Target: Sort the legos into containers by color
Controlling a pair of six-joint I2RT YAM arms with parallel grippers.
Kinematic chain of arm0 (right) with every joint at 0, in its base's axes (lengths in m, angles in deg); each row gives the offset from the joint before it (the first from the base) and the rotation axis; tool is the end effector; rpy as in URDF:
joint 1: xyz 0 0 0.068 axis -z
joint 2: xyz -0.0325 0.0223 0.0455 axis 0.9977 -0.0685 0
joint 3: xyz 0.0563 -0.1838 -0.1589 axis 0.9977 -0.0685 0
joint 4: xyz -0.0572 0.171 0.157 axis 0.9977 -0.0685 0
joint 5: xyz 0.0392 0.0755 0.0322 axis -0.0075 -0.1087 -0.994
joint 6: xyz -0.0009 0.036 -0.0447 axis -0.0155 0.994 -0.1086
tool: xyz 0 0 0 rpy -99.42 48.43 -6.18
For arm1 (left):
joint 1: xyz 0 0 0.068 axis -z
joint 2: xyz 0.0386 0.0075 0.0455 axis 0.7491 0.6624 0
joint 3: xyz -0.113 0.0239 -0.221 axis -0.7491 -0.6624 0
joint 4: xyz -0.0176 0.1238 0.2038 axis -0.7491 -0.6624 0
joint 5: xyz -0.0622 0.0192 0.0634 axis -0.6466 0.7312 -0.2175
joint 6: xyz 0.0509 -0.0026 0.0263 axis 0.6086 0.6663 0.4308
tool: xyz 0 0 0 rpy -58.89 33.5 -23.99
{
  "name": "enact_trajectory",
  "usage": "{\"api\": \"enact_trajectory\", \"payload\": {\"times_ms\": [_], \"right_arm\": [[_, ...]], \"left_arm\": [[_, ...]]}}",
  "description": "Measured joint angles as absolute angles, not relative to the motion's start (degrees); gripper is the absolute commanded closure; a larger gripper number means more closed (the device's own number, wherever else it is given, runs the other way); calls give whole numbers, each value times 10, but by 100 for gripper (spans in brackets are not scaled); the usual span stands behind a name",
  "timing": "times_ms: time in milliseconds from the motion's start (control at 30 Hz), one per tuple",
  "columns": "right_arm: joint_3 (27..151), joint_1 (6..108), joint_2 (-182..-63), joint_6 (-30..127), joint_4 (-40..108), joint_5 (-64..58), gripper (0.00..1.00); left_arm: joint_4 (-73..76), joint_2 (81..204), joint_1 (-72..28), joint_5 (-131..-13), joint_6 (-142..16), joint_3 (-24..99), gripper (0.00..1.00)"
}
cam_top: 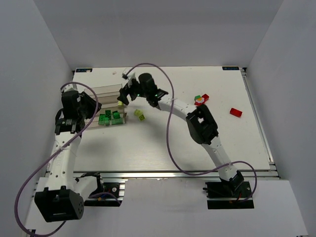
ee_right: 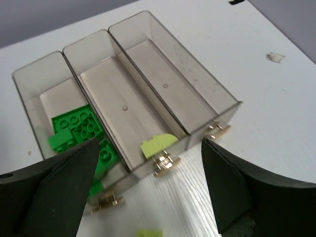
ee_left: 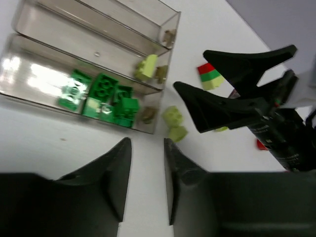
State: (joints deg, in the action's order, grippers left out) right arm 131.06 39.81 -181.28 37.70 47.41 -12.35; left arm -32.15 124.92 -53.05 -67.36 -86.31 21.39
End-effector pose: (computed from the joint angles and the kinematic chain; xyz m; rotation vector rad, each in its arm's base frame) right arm 0.3659 0.3998 0.2229 -0.9605 1.5098 0.7953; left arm 0.2098 0.0141 0.3073 -0.6936 2.0571 -0.3706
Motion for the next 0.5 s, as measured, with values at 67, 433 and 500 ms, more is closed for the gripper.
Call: {"api": "enact_trajectory", "payload": {"times_ms": [67, 433, 500], "right_arm": [[1291, 428, -1773, 386, 457, -157, 33], [1020, 667, -1452, 379, 357, -254, 32], [995, 695, -1421, 347, 306, -244, 26]], "left_arm": [[-301, 1272, -521, -695, -872, 214, 74], [-248, 1421, -317, -675, -898, 259, 35], [-236, 1437, -300, -669, -905, 267, 28]]}}
